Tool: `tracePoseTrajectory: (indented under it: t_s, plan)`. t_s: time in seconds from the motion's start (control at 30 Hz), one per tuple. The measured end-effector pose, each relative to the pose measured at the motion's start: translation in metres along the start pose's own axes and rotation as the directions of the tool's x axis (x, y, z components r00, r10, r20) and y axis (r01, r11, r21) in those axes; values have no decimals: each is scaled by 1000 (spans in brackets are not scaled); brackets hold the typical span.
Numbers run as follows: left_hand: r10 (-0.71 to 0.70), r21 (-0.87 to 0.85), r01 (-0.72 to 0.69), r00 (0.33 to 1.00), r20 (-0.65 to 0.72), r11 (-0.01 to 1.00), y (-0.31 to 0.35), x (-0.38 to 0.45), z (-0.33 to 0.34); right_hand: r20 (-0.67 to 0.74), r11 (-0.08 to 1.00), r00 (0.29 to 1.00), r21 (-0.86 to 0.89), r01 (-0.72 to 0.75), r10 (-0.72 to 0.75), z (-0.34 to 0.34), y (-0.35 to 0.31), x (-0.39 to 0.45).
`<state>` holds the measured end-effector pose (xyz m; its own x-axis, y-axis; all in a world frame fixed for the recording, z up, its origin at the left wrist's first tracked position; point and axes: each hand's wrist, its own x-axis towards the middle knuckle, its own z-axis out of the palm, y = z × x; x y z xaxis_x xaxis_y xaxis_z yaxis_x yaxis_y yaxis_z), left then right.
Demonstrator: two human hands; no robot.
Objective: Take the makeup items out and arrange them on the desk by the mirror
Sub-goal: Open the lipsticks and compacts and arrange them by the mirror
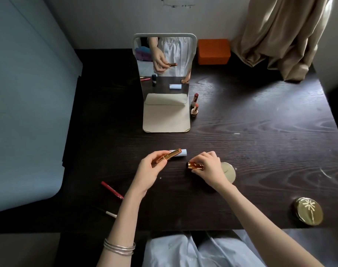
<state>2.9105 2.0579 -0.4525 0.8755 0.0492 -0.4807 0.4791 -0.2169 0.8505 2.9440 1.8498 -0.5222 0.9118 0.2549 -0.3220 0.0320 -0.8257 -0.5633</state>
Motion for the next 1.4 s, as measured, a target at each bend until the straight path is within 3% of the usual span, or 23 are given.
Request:
tracePoseTrajectory:
  t_s: [0.2,0.4,0.57,0.67,0.73,0.87,1.07,1.23,1.4]
  plan:
    - [-42,30,45,995,-94,999,-8,-2,1,9,989,1000,-148,7,-6,2,-4,1]
    - [-56,11,57,994,-94,998,-7,-1,2,-24,995,1000,-99,6,-9,0,-5,-1]
    - [-53,-164,33,992,-116,986,7,-3,12,-117,947,993,320,7,32,-19,-34,-12]
    - [-4,-261,-22,995,-100,965,21,-9,20,-82,774,995,633,14,49,-33,-59,-22]
    - [33,-298,-59,995,-92,953,28,-12,24,-80,669,993,743,3,84,-40,-71,-25]
    - [135,-239,-152,987,-86,959,35,-12,25,-104,628,986,778,0,130,-52,-81,-24]
    - [296,25,-296,941,-161,955,40,-7,22,-113,608,985,794,13,127,-68,-86,-17]
    - [282,8,-283,951,-129,959,45,-8,21,-70,613,994,790,6,80,-80,-85,-12]
    - [210,-99,-208,978,7,973,49,-9,18,-4,617,1000,787,7,-6,-91,-80,-12]
